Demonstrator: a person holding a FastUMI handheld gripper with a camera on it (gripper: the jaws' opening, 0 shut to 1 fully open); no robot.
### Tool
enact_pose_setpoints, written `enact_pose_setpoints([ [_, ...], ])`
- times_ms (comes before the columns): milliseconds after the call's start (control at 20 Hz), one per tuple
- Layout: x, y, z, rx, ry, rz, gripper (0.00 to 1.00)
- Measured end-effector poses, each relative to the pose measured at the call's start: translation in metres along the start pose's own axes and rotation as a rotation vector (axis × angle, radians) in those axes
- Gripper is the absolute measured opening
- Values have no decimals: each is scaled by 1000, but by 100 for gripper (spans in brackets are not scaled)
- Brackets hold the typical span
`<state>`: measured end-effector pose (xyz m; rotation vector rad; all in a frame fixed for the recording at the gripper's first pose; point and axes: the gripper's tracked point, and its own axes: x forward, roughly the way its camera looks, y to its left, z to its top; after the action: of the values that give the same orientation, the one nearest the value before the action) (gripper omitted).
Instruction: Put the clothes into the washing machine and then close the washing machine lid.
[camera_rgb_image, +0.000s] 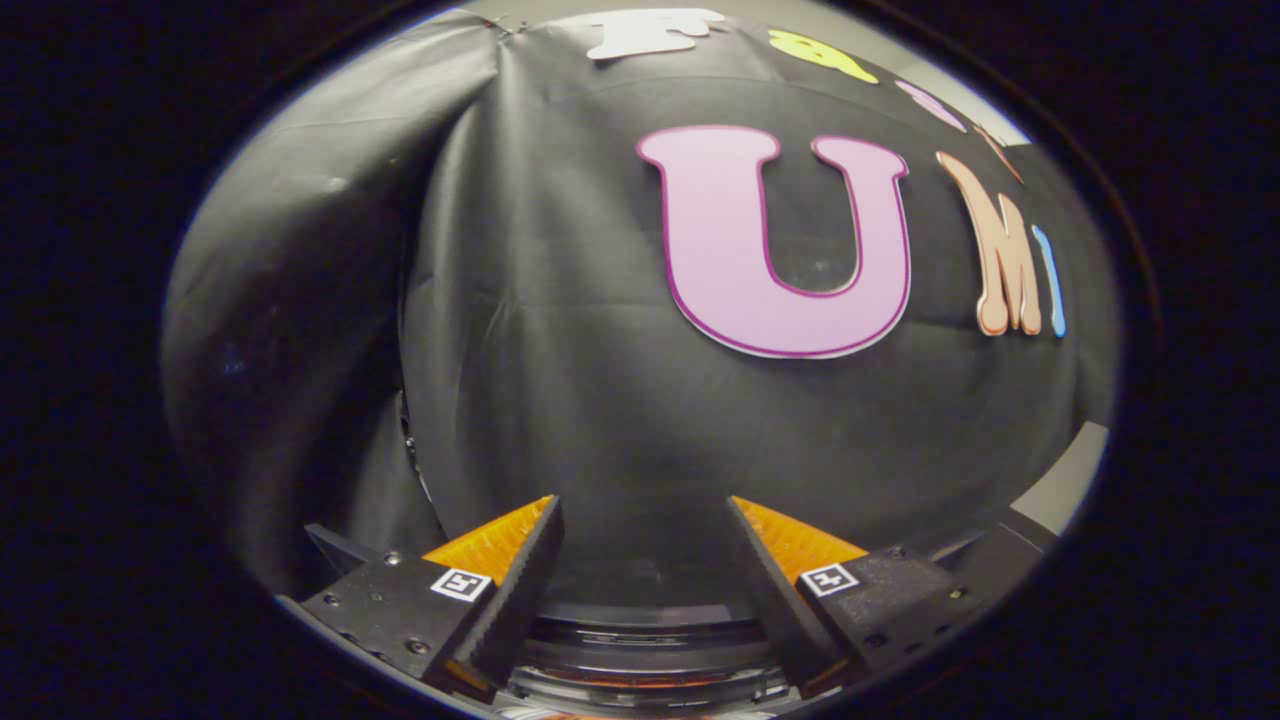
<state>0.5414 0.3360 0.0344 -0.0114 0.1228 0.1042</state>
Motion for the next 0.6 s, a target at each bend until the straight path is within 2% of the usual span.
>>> enact_pose_setpoints([
  [200,-8,-1,9,-7,-55,5,96],
  [600,-39,-4,8,-23,-74,-12,97],
])
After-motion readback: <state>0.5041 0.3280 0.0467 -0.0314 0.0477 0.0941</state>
